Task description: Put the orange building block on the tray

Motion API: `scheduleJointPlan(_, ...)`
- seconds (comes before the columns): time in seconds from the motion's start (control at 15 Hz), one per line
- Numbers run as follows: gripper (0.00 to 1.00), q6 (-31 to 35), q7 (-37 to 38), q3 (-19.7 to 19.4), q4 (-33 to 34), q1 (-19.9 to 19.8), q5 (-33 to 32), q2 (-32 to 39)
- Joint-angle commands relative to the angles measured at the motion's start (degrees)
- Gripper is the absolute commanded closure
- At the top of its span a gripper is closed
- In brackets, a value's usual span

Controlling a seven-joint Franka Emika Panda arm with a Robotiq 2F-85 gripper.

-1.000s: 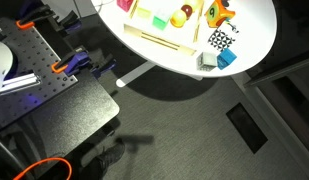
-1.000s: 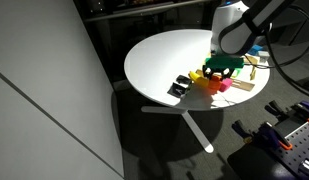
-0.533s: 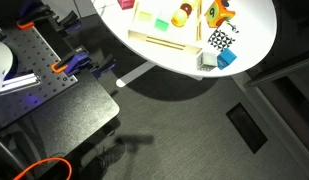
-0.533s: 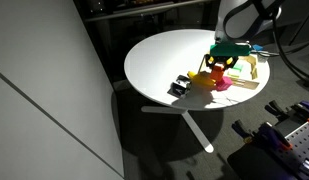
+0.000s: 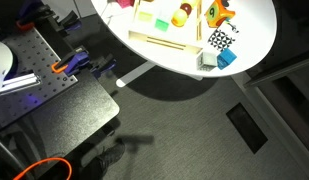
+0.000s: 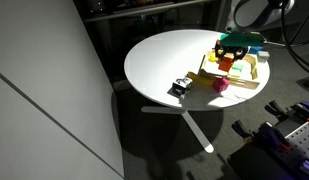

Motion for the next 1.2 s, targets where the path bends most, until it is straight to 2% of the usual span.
scheduleJointPlan(0.0,0.24,-0.16,0.67,-1.82,-0.05,-0.41,-3.19,-1.85)
scheduleJointPlan(0.13,0.21,0.63,1.43,-2.70,-0.43,-0.18,-5.66,-2.51)
scheduleJointPlan(0.33,0.00,1.71,1.73,-2.96,-1.00,-0.09,-8.09,-3.51)
scheduleJointPlan(0.53,0.00,0.60,-4.15,-0.72,-1.82,-1.04,-4.90,-5.02)
scheduleJointPlan(0.8,0.00,-2.83,-16.65,2.70,-2.99,-1.82,2.47,-7.28)
scheduleJointPlan(1.0,0.00,-8.93,-25.33,4.22,-2.75,-1.88,8.43,-8.88)
scheduleJointPlan(1.13,0.00,-13.38,-28.22,4.40,-2.36,-1.73,9.62,-9.88)
